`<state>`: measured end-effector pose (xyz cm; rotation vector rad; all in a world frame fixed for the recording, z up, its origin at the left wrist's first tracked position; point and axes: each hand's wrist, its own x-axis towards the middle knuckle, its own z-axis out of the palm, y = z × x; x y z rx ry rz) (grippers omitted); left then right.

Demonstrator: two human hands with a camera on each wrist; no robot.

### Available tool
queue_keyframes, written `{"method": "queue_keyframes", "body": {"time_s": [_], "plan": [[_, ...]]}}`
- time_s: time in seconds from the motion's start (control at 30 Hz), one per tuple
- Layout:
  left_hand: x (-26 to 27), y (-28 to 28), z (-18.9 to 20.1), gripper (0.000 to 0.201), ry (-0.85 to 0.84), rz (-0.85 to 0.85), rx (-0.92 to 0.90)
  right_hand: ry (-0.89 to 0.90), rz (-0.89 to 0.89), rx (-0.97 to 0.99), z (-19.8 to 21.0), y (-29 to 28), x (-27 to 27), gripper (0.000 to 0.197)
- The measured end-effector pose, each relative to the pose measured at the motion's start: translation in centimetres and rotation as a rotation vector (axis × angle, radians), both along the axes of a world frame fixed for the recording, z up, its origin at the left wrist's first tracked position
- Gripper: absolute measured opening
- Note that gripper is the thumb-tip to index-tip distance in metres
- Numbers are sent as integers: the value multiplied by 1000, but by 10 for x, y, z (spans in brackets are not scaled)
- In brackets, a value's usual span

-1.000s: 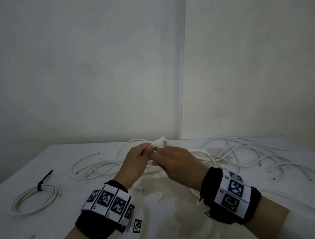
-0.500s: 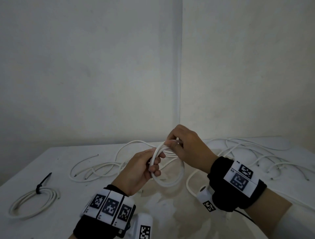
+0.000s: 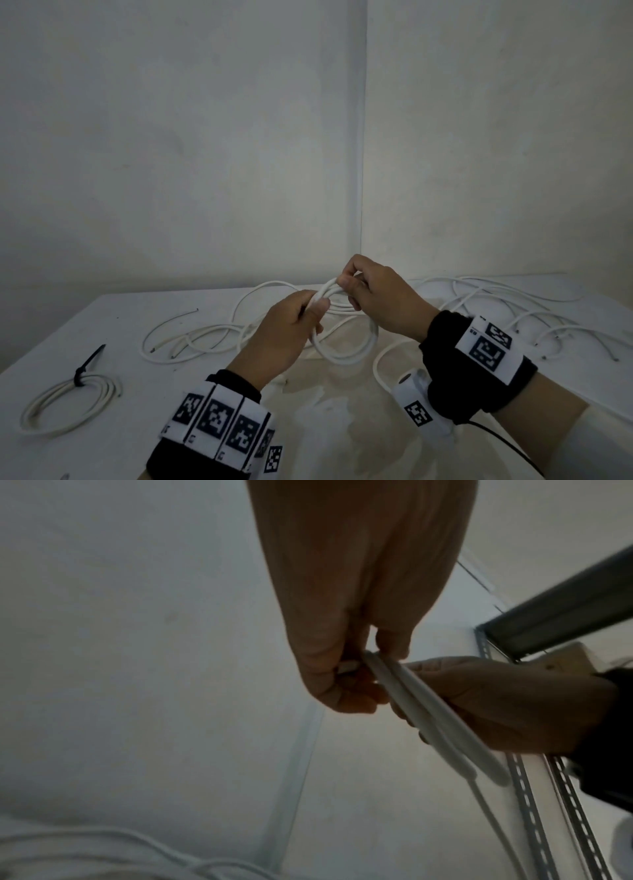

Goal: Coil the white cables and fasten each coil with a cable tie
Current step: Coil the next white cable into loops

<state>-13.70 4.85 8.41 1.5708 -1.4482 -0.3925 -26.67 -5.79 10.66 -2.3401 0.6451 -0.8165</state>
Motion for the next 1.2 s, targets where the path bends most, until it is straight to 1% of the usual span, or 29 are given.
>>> {"method": "queue_keyframes", "body": {"time_s": [0.07, 0.1, 0.17, 0.23, 0.27, 0.3, 0.4, 0.43, 0.47, 0.57, 0.7, 0.8, 0.87, 0.93, 1.03, 1.13, 1.2], "plan": [[2, -2, -2, 29, -274, 80, -22, 9, -14, -16, 0, 1, 0, 26], [2, -3, -3, 29, -381, 130, -41, 3, -20, -17, 0, 2, 0, 26], [1, -4, -3, 29, -528, 208, -51, -9, -30, -17, 0, 3, 1, 25], [-1, -3, 0, 28, -591, 226, -23, -15, -40, -17, 0, 4, 1, 25], [-2, -2, 1, 25, -560, 196, -23, -14, -46, -21, 0, 4, 1, 25], [-2, -1, 3, 22, -450, 145, -26, -11, -50, -28, 0, 5, 1, 23], [-5, 2, 10, 25, 96, -13, 15, -39, -55, -43, 1, 6, -1, 16], [-6, 3, 11, 24, 212, -26, 34, -52, -55, -47, 1, 7, -1, 15], [-6, 3, 12, 23, 275, -24, 51, -59, -53, -50, 2, 7, -2, 15], [-4, 5, 13, 22, 383, -50, 97, -74, -49, -35, 2, 5, -5, 16], [2, 9, 7, 27, 618, -149, 164, -130, -44, 43, 3, 0, -12, 22], [-6, 7, 2, 23, 720, -151, 158, -135, -74, 57, -1, -1, -12, 24], [-14, 5, 0, 27, 759, -121, 103, -150, -89, 84, -1, -1, -13, 24], [-19, 1, -1, 25, 736, -63, 12, -165, -93, 103, 0, -1, -13, 24], [-24, -3, -4, 16, 689, 0, -124, -181, -82, 124, 2, -1, -15, 24], [-28, -3, -6, 9, 703, 37, -190, -174, -84, 147, 0, -1, -16, 23], [-30, -3, -6, 9, 722, 43, -209, -175, -92, 157, -1, -1, -16, 23]]}}
